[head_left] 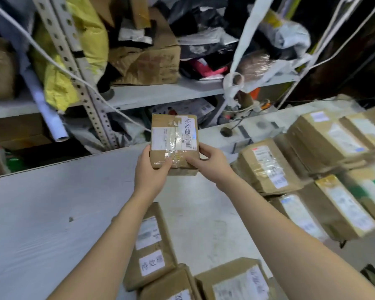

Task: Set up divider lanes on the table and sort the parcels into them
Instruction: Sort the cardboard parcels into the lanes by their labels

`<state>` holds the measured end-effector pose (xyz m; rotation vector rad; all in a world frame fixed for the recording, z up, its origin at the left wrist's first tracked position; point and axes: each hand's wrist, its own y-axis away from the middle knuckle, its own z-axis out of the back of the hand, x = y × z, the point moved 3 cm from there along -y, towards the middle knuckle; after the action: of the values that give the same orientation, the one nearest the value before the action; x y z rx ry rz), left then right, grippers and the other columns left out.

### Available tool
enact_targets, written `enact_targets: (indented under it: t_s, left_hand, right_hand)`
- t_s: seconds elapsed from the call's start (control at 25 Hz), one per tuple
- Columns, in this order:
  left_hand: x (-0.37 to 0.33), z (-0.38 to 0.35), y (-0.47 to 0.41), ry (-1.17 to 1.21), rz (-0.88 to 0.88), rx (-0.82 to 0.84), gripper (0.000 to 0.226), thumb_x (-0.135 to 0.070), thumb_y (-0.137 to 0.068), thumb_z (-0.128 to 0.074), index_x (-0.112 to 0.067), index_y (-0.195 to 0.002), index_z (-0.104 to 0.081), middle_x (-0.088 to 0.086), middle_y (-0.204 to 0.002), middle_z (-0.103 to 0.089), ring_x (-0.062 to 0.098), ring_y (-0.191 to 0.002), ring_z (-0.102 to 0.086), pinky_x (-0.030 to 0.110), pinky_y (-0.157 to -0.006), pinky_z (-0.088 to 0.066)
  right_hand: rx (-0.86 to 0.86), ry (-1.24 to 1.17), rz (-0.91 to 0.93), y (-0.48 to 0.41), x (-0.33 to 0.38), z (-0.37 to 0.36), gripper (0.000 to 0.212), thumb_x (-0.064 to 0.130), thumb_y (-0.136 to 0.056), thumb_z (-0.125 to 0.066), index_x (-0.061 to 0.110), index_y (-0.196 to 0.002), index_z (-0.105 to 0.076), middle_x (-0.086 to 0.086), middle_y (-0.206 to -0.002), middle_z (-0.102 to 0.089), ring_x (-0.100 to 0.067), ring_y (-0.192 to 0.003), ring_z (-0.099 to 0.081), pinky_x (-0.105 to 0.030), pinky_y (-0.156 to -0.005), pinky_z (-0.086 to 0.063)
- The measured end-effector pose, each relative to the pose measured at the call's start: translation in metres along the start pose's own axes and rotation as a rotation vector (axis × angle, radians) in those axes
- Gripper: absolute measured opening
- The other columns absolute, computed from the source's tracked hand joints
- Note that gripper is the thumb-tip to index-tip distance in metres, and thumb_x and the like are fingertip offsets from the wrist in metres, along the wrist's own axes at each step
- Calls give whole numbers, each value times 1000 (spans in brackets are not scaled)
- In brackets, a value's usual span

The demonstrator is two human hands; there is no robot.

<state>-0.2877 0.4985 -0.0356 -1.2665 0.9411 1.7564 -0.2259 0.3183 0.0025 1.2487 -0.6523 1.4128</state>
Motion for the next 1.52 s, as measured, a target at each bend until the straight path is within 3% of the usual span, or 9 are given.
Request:
enact_targets:
  t_s: [0.16,0.52,0.68,0.88,1.0,1.16,1.28,1.36,1.52]
  left_hand:
    - [-53,-72,39,-5,-100,0,61,-39,-87,-75,-33,-141,-48,-7,-132,-58,13,-115,-62,43,-99,-54]
    - [-118,-261,120,21,-40,-5,42,-38,-86,-77,-39,-123,-59,-10,-121,-65,4,-102,-66,32,-86,-59]
    - [-110,-310,130,65,77,11,35,-28,-84,-79,-55,-96,-60,-31,-94,-68,-2,-94,-67,19,-73,-54]
    - [-88,-345,143,17,138,41,42,-31,-86,-78,-52,-115,-57,-27,-108,-66,-4,-100,-62,21,-80,-53]
    - [-84,-347,144,-31,118,49,46,-37,-86,-77,-55,-121,-54,-33,-105,-63,-11,-97,-59,15,-75,-50]
    - [-86,-327,147,-160,134,163,82,-57,-79,-76,-44,-150,-37,-19,-133,-56,-6,-105,-55,16,-83,-46]
    - [-90,-288,148,-353,133,152,97,-60,-82,-71,-36,-160,-19,-5,-160,-39,16,-139,-45,32,-106,-44]
    - [-93,-250,148,-549,102,101,93,-56,-88,-66,-29,-162,-18,1,-164,-32,24,-147,-36,42,-115,-39]
    - [-103,-158,157,-910,17,4,81,-50,-92,-59,-26,-161,-22,4,-158,-40,30,-140,-42,43,-107,-44]
  right_hand:
    - [-29,-24,55,31,2,98,37,21,-86,-79,37,-119,-72,23,-115,-74,-2,-101,-73,-28,-89,-59]
    - [26,8,26,55,-50,306,53,19,-86,-80,28,-136,-65,14,-121,-73,-2,-107,-69,-32,-96,-57]
    - [60,45,4,48,-83,344,46,17,-90,-76,24,-134,-66,10,-121,-73,-2,-106,-69,-31,-97,-56]
    - [102,128,-36,43,-119,358,39,17,-93,-69,26,-131,-66,12,-119,-73,-5,-102,-69,-32,-94,-57]
    - [98,138,-51,43,-126,363,42,21,-94,-71,25,-135,-63,11,-122,-71,-8,-106,-68,-39,-95,-59]
    - [-34,440,46,44,-108,353,53,31,-93,-69,25,-143,-54,4,-133,-66,-21,-122,-62,-45,-100,-53]
    - [-114,601,171,48,-78,325,62,36,-93,-65,22,-151,-45,-2,-147,-56,-26,-135,-52,-44,-99,-49]
    - [-54,635,257,52,-62,296,62,35,-94,-64,20,-151,-45,-3,-151,-53,-26,-139,-47,-42,-105,-44]
    - [98,749,360,67,-33,220,61,32,-94,-65,16,-150,-46,-7,-149,-53,-27,-137,-48,-38,-105,-43]
